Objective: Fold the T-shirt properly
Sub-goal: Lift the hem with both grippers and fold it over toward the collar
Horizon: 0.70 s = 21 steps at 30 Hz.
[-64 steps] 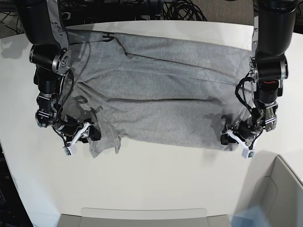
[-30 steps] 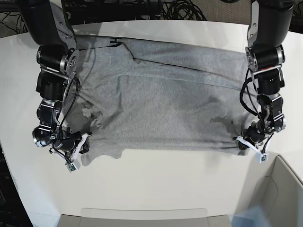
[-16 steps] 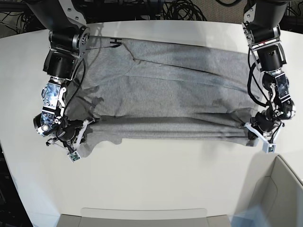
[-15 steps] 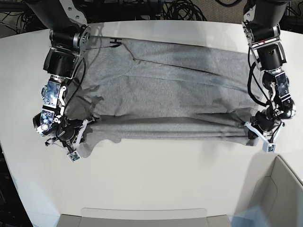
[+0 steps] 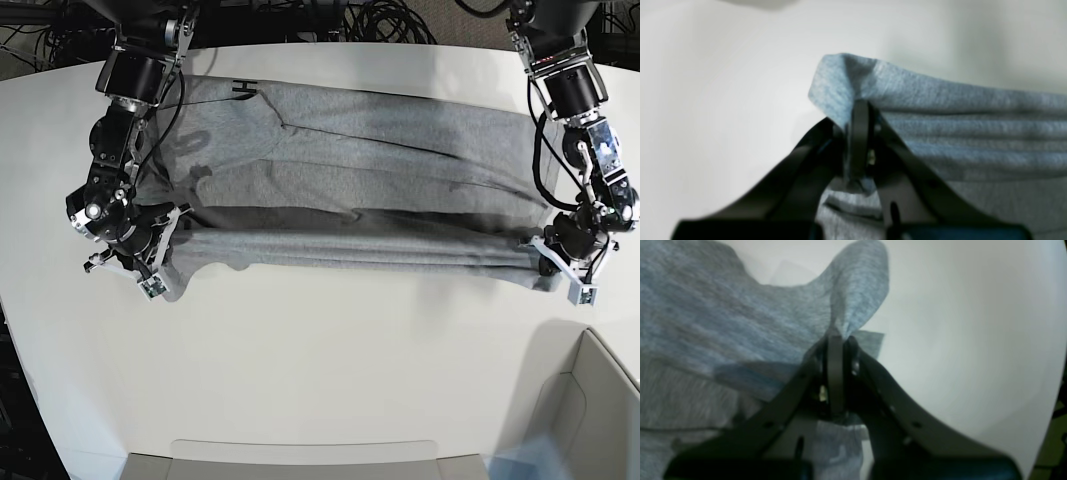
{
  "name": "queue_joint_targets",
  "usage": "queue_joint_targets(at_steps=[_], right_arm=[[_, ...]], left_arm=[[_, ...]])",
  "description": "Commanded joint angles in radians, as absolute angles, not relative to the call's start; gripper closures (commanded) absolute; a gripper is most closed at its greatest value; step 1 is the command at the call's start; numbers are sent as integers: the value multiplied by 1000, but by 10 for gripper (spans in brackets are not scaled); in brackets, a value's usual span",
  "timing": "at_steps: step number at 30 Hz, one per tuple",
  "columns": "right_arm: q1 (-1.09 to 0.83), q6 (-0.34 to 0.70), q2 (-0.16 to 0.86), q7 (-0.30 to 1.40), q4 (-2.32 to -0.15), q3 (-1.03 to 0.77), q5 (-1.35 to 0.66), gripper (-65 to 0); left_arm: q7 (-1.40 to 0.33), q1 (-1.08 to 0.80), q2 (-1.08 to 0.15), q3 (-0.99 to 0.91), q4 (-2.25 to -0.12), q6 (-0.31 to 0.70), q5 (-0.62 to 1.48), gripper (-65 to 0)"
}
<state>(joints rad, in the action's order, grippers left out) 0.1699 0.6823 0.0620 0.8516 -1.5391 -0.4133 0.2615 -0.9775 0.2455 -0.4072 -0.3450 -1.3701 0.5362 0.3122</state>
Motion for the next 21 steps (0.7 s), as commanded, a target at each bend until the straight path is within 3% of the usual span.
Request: queue_joint_targets(at_steps=[1,21], right_arm=[[174,698,81,858,-1580,-420,289,0],[-116,698,47,940,-1945,-423,288,0]], left_arm=[[-978,248,-435,-355,-1406,518,289,0],[-1010,30,-487,-361,-1544,521,294,0]])
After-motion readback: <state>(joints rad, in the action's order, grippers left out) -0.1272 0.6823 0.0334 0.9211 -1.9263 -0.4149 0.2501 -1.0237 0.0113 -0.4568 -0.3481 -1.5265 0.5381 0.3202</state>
